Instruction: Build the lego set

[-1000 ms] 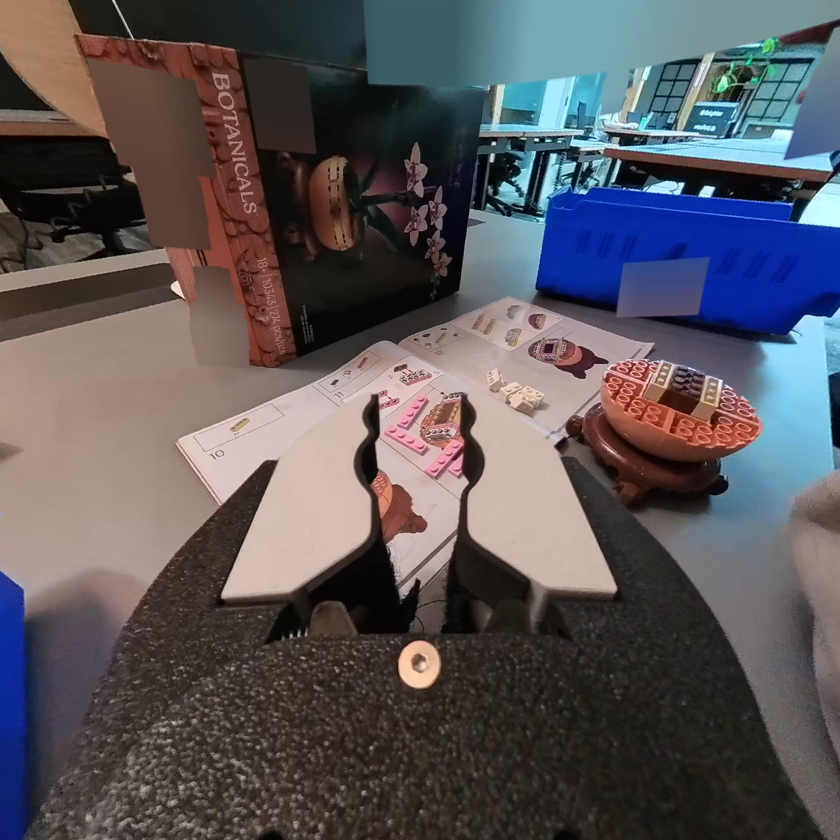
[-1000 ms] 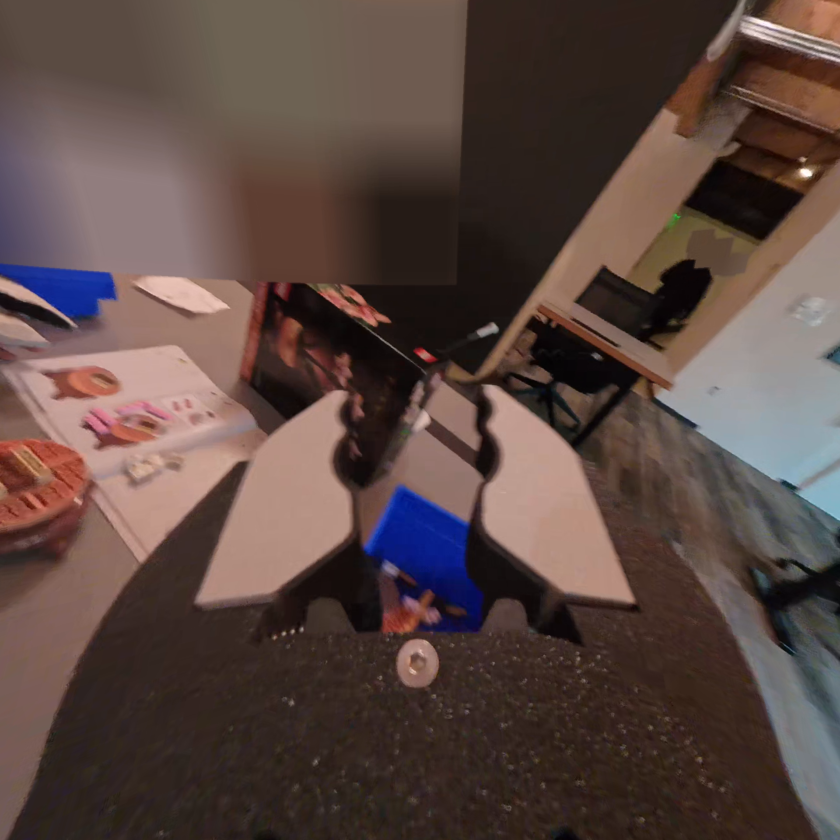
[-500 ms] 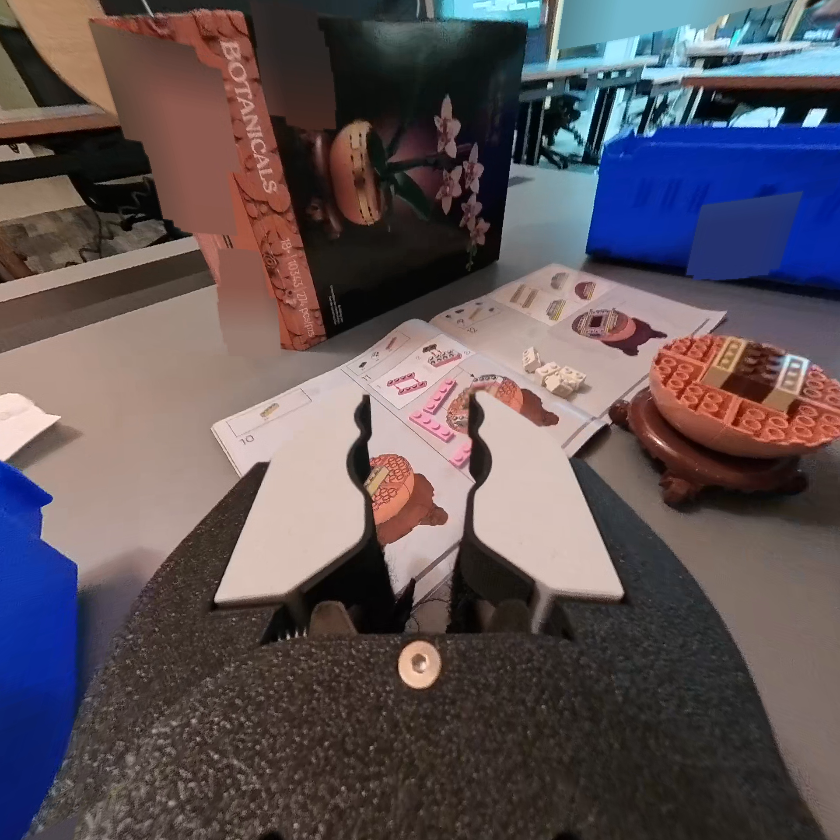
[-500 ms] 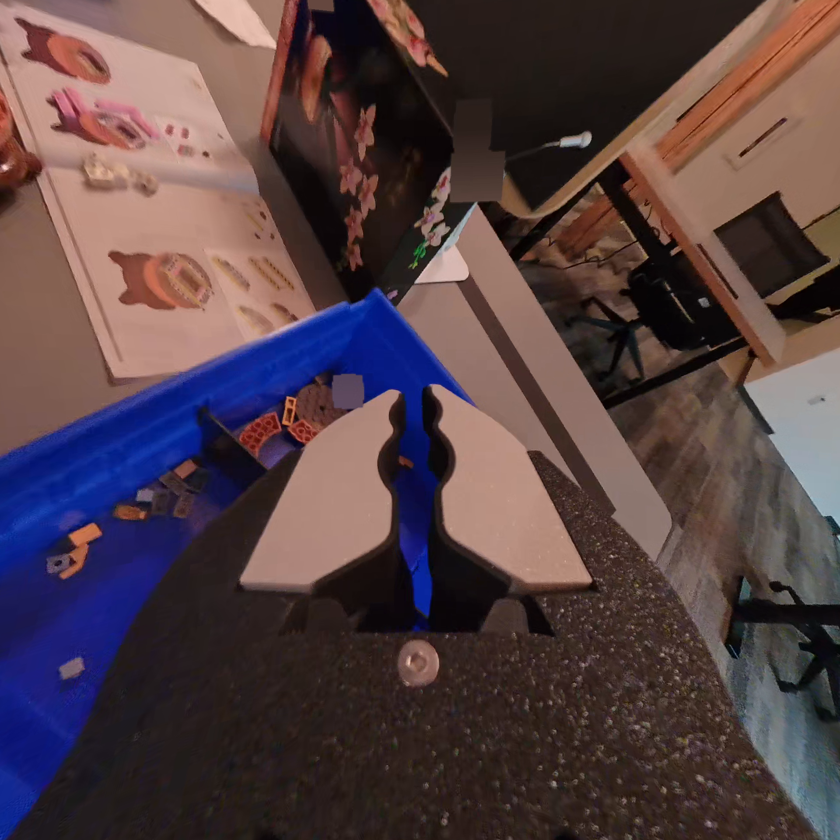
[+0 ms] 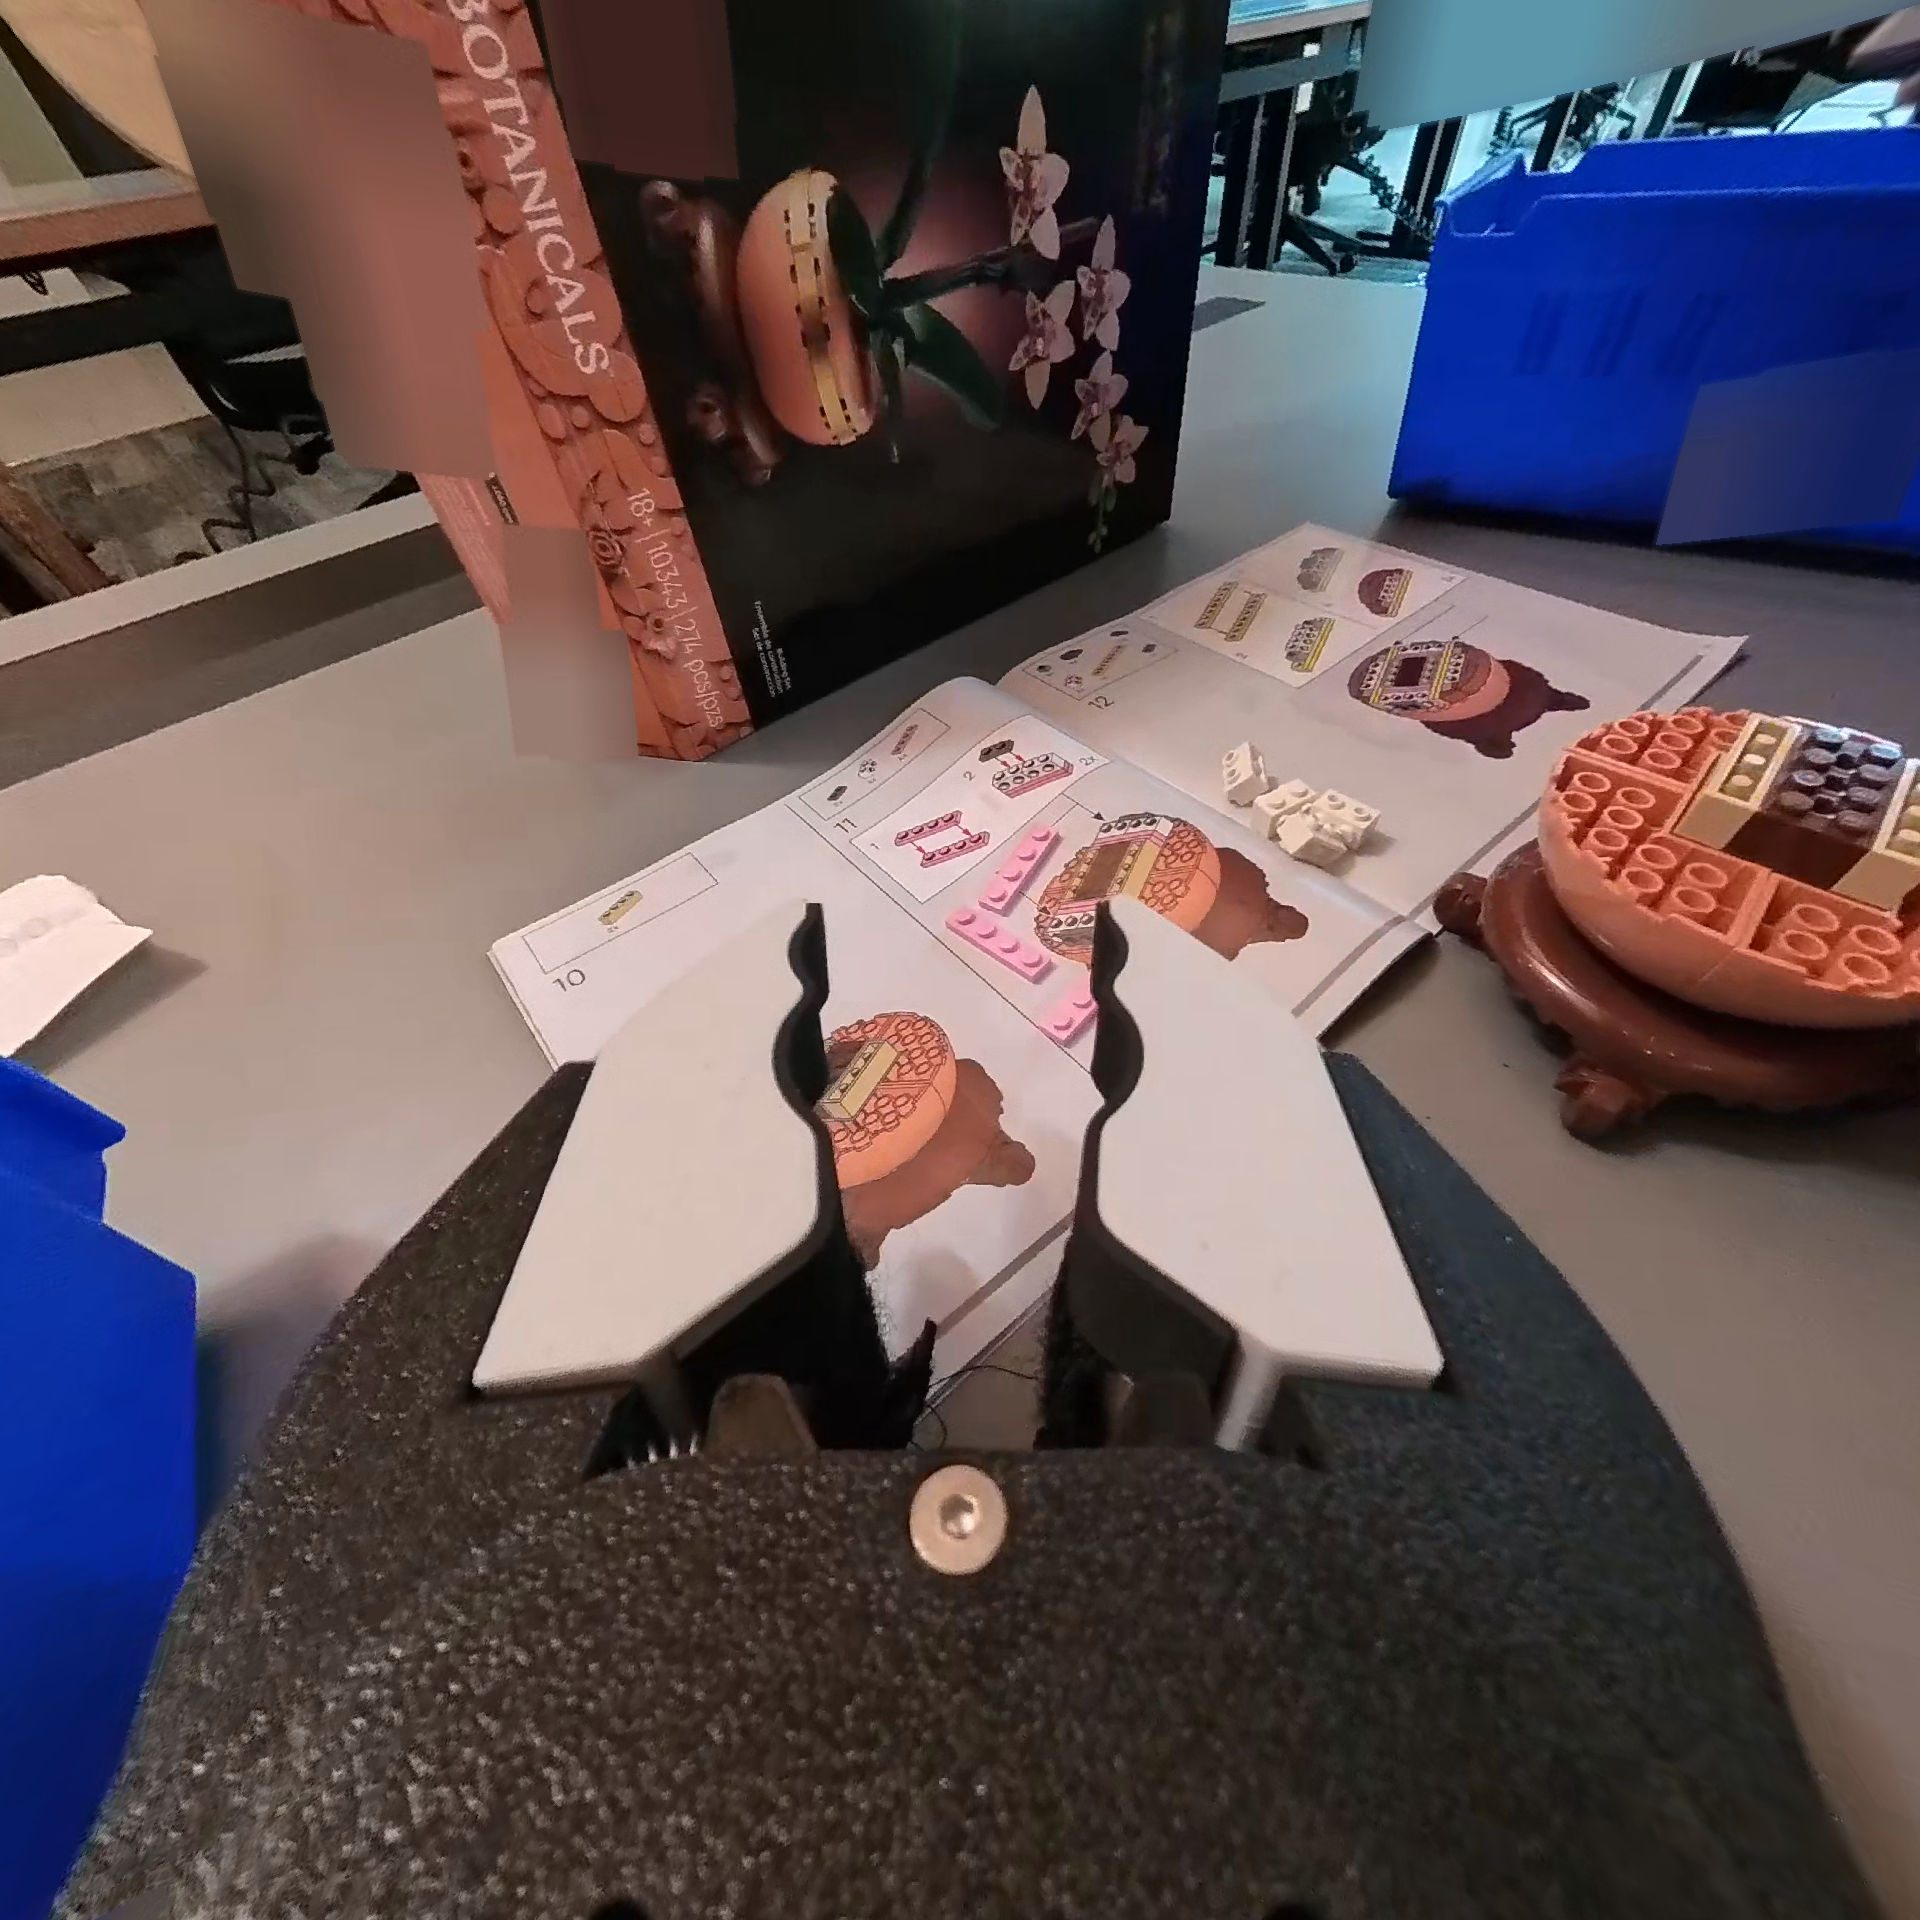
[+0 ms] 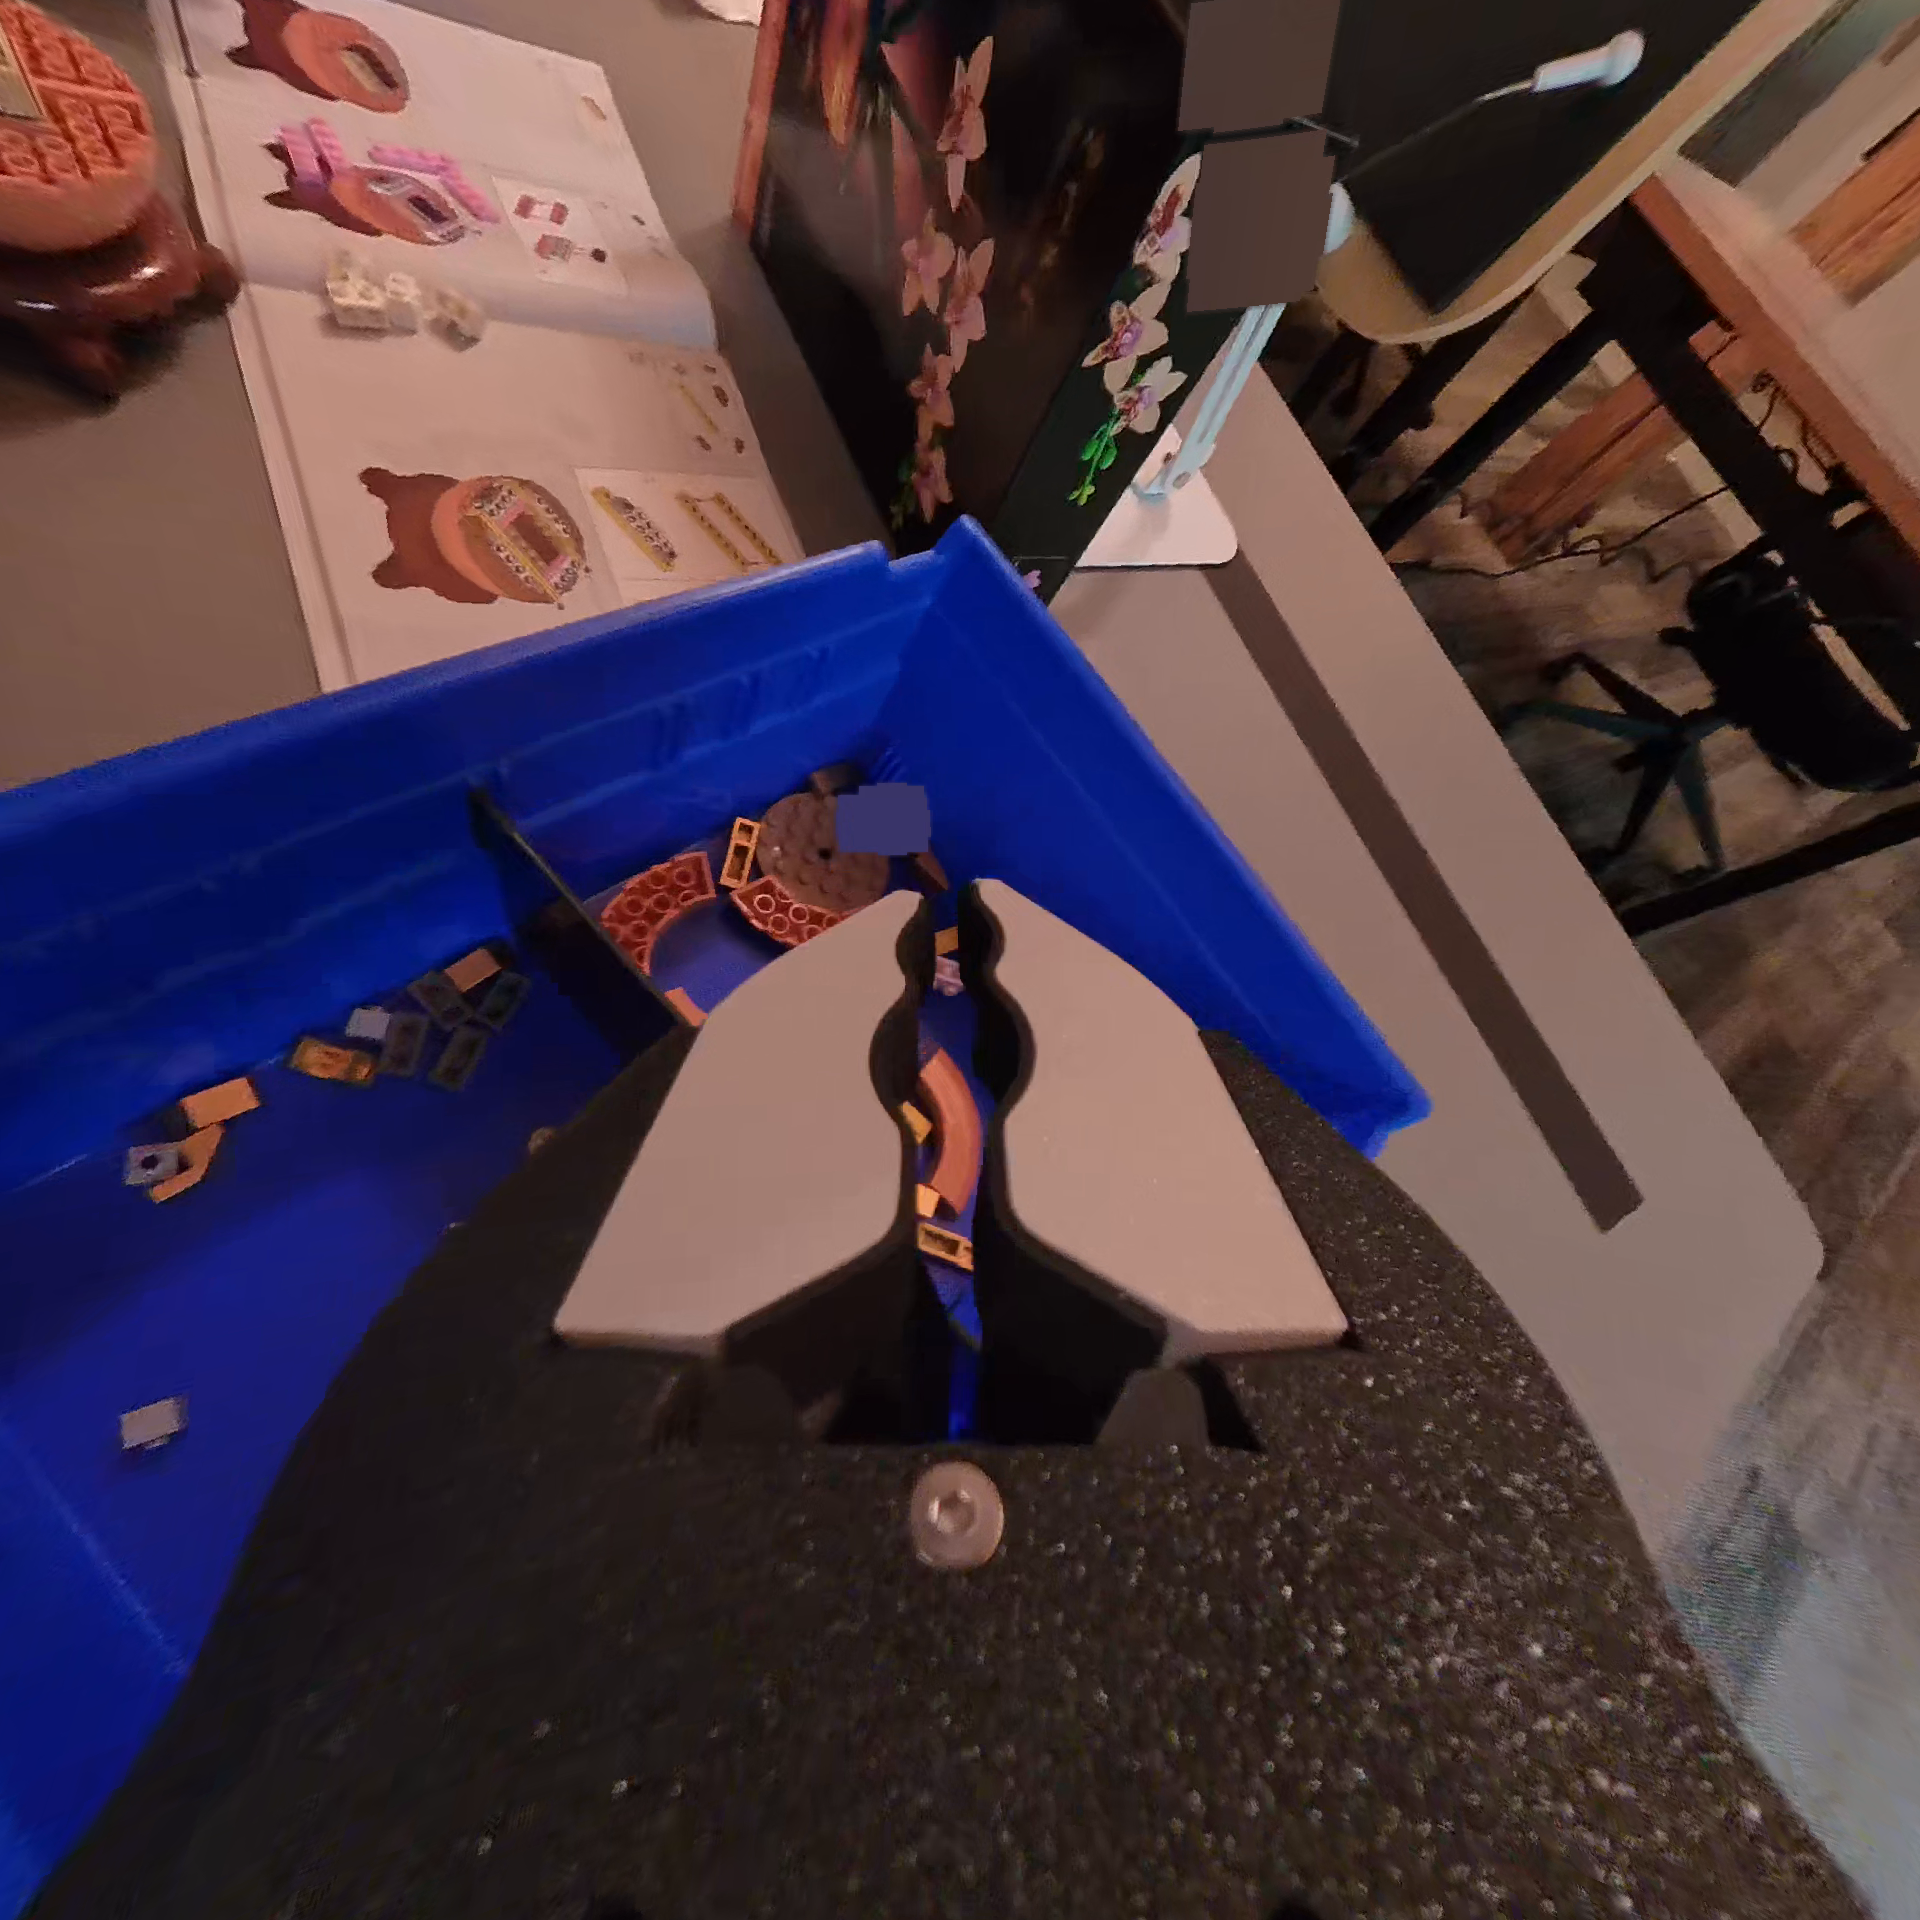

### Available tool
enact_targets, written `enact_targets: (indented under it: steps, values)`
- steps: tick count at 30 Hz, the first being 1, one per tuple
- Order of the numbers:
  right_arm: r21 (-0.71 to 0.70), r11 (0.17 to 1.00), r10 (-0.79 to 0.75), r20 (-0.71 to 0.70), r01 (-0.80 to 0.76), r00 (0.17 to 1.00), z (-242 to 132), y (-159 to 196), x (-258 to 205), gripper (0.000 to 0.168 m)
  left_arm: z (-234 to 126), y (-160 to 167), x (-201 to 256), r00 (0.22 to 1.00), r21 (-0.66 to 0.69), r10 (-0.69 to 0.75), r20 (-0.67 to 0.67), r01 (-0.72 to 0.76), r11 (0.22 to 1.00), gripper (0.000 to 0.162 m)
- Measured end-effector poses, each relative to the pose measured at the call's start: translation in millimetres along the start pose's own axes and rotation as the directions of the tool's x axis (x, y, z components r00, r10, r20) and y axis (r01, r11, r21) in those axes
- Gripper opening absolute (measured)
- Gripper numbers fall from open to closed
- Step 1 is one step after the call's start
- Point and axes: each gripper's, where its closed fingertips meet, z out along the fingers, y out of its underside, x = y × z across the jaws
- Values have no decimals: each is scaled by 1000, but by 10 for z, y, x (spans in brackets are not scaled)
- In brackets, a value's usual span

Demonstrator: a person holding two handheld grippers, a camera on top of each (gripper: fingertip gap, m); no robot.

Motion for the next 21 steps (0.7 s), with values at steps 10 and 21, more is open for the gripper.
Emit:
enact_targets:
  steps: [10,21]
  values:
    - [-4,997,82,29,-82,996,-186,34,-309,12,-27,-28,-49,999,28,-26,24,25,999,49]
    - [-411,855,442,259,-316,859,99,458,-1282,18,-25,-26,-19,1000,26,-8,11,8,1000,48]
